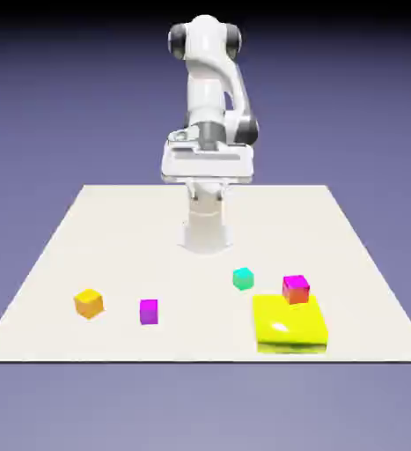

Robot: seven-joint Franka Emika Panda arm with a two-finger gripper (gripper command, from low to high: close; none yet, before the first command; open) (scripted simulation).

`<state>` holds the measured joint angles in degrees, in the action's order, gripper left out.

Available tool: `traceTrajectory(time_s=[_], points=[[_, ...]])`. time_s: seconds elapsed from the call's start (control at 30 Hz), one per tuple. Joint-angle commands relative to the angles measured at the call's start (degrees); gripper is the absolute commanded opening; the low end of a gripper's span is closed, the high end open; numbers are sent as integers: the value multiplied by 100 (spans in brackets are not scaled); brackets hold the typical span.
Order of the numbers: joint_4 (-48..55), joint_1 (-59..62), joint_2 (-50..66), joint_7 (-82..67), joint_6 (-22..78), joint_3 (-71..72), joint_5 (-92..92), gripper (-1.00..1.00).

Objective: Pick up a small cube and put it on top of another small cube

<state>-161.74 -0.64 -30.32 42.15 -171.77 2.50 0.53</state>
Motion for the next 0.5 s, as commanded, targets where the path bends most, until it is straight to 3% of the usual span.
traceTrajectory(time_s=[0.0,0.37,0.47], points=[[-61,4,195,-25,186,208,44,0],[-733,45,2331,-302,2224,2491,532,0],[-731,-79,2566,-149,2067,2324,310,0]])
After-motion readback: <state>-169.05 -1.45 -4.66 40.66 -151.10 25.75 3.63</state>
